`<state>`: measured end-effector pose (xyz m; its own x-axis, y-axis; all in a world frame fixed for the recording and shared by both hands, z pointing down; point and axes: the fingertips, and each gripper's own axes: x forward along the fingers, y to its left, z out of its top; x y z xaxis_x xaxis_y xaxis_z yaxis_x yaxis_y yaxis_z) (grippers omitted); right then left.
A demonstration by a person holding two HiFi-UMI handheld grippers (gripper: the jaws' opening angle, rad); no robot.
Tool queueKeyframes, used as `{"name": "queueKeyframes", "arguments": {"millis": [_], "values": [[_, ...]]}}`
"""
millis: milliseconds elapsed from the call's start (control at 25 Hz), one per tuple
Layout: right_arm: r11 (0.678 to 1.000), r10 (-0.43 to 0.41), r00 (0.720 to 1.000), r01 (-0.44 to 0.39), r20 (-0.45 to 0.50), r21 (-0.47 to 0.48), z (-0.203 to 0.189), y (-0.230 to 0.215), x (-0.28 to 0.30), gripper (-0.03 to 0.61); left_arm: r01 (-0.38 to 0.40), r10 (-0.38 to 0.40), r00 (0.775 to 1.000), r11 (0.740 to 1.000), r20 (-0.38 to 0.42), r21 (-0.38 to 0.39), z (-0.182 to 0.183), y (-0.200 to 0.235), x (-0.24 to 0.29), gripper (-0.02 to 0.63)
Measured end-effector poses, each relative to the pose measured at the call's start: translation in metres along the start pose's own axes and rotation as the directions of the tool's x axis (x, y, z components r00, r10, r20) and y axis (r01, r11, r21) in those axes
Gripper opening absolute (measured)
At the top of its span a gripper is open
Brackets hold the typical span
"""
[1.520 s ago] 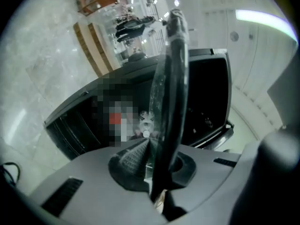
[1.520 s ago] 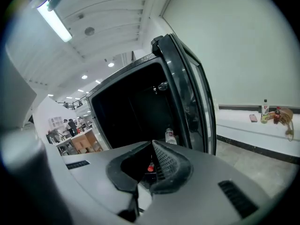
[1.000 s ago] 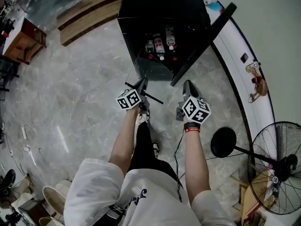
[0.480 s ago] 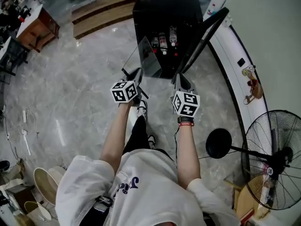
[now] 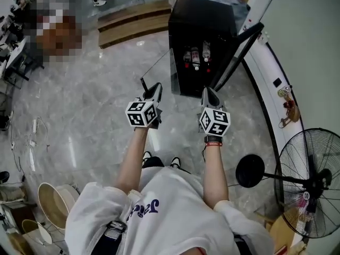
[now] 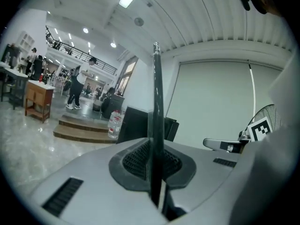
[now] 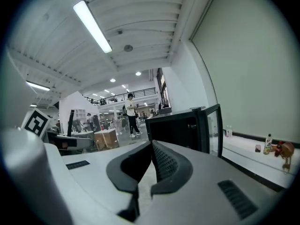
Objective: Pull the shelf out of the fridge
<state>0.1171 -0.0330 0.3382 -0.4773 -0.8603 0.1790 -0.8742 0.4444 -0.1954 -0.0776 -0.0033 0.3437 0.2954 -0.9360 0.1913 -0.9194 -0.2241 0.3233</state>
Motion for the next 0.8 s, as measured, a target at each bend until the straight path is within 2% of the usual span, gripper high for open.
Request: {"name": "queueKeyframes", "arguments": {"millis": [200,400,560,800], "values": [[0.999,0.005,1.0,-0.004,0.017,-0.04,0.004,0.041,-0.007,0.014,-0.029,0.027,0.999,0.996,0.026,0.079,0.017,0.016,-0.045,0.026],[0.999,-0.009,1.0,0.01,0.028,-0.052,0.01,0.074,-0.007,0.014,-0.031,0.026,0.999,0.99,0.032,0.141,0.03,0.033,-0.062,0.026],[0.998,-0.013,0.999,0.015,0.042,-0.065,0.015,0.1,-0.004,0.014,-0.023,0.018,0.999,0.987,0.037,0.159,0.039,0.048,-0.072,0.026],[0.997,-0.018,0.999,0.022,0.045,-0.077,0.015,0.132,0.002,0.013,0.011,-0.014,1.0,0.99,0.015,0.14,0.044,0.065,-0.082,0.026]]}}
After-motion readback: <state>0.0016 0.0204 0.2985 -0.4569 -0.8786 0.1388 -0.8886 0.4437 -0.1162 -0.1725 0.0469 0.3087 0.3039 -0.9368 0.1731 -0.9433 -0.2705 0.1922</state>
